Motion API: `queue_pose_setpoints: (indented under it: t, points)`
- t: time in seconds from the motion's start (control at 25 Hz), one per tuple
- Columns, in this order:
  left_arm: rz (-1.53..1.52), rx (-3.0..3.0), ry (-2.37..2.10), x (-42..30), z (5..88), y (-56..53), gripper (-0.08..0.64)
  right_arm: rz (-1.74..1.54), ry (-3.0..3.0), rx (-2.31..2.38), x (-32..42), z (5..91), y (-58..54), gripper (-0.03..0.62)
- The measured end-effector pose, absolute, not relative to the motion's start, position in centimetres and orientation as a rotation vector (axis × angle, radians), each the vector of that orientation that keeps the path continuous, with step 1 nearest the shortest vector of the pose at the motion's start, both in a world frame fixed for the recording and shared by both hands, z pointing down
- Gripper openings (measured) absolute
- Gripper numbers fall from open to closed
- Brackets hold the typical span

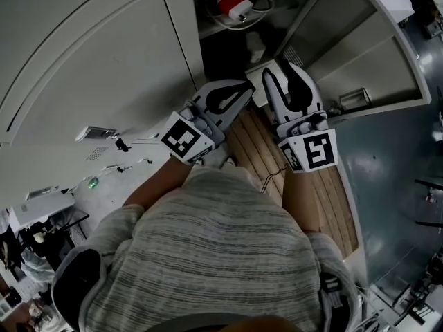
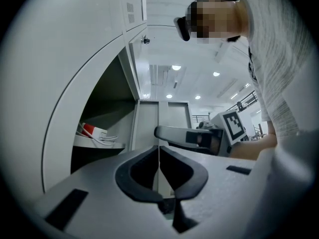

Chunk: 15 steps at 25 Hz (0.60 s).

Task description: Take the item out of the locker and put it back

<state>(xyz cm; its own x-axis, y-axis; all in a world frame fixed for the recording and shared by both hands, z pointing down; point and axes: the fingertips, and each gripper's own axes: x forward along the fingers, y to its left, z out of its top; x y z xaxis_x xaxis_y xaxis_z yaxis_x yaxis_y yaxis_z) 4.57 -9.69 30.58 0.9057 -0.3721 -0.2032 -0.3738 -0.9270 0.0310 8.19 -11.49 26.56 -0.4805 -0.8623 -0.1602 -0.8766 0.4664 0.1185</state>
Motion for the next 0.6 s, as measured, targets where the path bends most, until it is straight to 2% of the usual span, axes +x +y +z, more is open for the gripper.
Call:
queue_pose_setpoints:
  t: [0.12,0.2,0.6]
  points:
    - [0.317,-3.059,0.566,4.9,30.5,-9.2,0.012,0.337,2.611,-1.586,8.7,27.0,-9.8,0.072]
    - [0.318,-3.064,0.551,5.1,30.5,-8.8,0.012,0.347,2.609,-1.599,8.8,27.5,-8.7,0.043]
    - [0.302,-3.091,0.496,5.7,31.2,-7.6,0.012,0.332,2.611,-1.626,8.4,29.1,-6.0,0.025]
